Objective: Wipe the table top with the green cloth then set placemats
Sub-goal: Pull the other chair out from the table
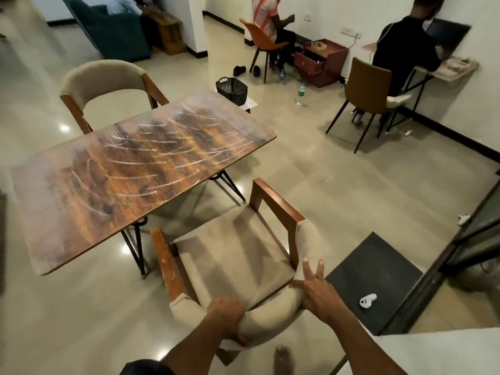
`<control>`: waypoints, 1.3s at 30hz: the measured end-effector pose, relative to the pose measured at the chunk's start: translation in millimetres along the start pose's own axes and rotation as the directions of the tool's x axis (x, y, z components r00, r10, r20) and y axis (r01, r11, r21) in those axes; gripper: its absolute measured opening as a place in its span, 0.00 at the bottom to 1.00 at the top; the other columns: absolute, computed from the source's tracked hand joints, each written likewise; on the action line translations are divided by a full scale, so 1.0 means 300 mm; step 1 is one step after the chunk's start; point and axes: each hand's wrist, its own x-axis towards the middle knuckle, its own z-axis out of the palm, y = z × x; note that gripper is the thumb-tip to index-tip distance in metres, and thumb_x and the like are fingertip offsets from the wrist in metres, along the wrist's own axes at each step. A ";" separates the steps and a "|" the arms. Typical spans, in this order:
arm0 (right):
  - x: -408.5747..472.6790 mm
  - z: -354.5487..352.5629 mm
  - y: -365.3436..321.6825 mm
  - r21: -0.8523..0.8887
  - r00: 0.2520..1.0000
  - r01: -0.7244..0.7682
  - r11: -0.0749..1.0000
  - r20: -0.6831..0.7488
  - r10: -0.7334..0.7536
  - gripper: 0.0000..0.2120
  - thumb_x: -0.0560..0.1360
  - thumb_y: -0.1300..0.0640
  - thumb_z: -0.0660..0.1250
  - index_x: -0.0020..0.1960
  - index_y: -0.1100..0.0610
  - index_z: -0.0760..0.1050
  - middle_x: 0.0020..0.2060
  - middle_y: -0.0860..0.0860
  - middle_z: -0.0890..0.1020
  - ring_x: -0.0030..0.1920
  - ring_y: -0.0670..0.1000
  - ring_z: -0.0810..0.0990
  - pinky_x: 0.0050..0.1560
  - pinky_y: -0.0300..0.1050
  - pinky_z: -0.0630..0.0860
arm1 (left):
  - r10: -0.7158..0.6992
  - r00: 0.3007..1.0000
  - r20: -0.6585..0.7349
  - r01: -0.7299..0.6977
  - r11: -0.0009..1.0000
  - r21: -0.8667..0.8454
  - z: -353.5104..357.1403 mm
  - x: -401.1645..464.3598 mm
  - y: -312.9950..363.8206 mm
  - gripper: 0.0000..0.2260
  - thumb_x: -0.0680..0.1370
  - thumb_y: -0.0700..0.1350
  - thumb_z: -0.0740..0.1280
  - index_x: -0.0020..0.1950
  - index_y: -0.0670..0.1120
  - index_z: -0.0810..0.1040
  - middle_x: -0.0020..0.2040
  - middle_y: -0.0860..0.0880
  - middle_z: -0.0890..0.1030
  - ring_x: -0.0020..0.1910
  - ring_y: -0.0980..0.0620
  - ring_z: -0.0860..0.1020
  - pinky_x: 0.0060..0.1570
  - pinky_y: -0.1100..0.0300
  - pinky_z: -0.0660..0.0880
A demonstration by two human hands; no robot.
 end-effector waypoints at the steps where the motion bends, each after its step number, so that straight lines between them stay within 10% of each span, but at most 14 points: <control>1: 0.021 -0.014 0.019 -0.012 1.000 0.021 1.000 0.008 -0.021 0.26 0.82 0.52 0.69 0.78 0.38 0.69 0.85 0.54 0.39 0.82 0.72 0.36 0.78 0.65 0.65 | -0.009 1.000 0.010 0.009 1.000 -0.018 -0.022 0.015 0.008 0.38 0.72 0.70 0.74 0.70 0.45 0.74 0.67 0.42 0.78 0.65 0.40 0.77 0.67 0.47 0.74; 11: 0.132 -0.095 0.178 0.020 0.982 0.177 0.984 0.065 -0.178 0.39 0.78 0.38 0.71 0.82 0.38 0.56 0.83 0.47 0.31 0.80 0.69 0.27 0.81 0.65 0.59 | -0.294 0.955 0.023 0.293 0.933 -0.211 -0.107 0.100 0.196 0.41 0.70 0.67 0.76 0.76 0.48 0.69 0.74 0.45 0.73 0.74 0.42 0.71 0.73 0.40 0.68; 16: 0.178 -0.087 0.248 -0.035 0.967 0.253 0.967 0.050 -0.251 0.47 0.75 0.37 0.74 0.85 0.43 0.52 0.83 0.43 0.34 0.78 0.66 0.22 0.80 0.60 0.66 | -0.347 0.937 0.031 0.328 0.850 -0.412 -0.047 0.124 0.200 0.49 0.73 0.64 0.75 0.84 0.46 0.53 0.85 0.45 0.55 0.85 0.45 0.53 0.77 0.28 0.48; 27: 0.317 -0.201 0.354 -0.288 0.924 0.381 0.878 0.145 -0.354 0.54 0.74 0.32 0.71 0.85 0.44 0.40 0.83 0.52 0.32 0.83 0.57 0.31 0.84 0.63 0.40 | -0.282 0.957 -0.066 0.212 0.837 -0.504 -0.017 0.126 0.171 0.56 0.72 0.68 0.73 0.86 0.47 0.43 0.86 0.43 0.40 0.85 0.42 0.38 0.77 0.28 0.36; 32: 0.370 -0.232 0.352 -0.298 0.863 0.505 0.810 0.201 -0.464 0.54 0.73 0.33 0.73 0.86 0.46 0.44 0.82 0.51 0.33 0.82 0.57 0.31 0.77 0.64 0.30 | -0.261 0.963 -0.069 0.183 0.820 -0.542 -0.013 0.124 0.173 0.71 0.55 0.81 0.65 0.86 0.48 0.38 0.86 0.45 0.39 0.85 0.44 0.37 0.77 0.33 0.33; 39: 0.375 -0.226 0.405 -0.286 0.833 0.553 0.783 0.214 -0.510 0.54 0.73 0.28 0.68 0.85 0.46 0.40 0.79 0.50 0.26 0.82 0.59 0.27 0.82 0.70 0.38 | -0.329 0.927 -0.182 0.172 0.802 -0.572 -0.082 0.194 0.357 0.57 0.73 0.67 0.74 0.86 0.50 0.39 0.87 0.48 0.43 0.85 0.47 0.42 0.81 0.39 0.40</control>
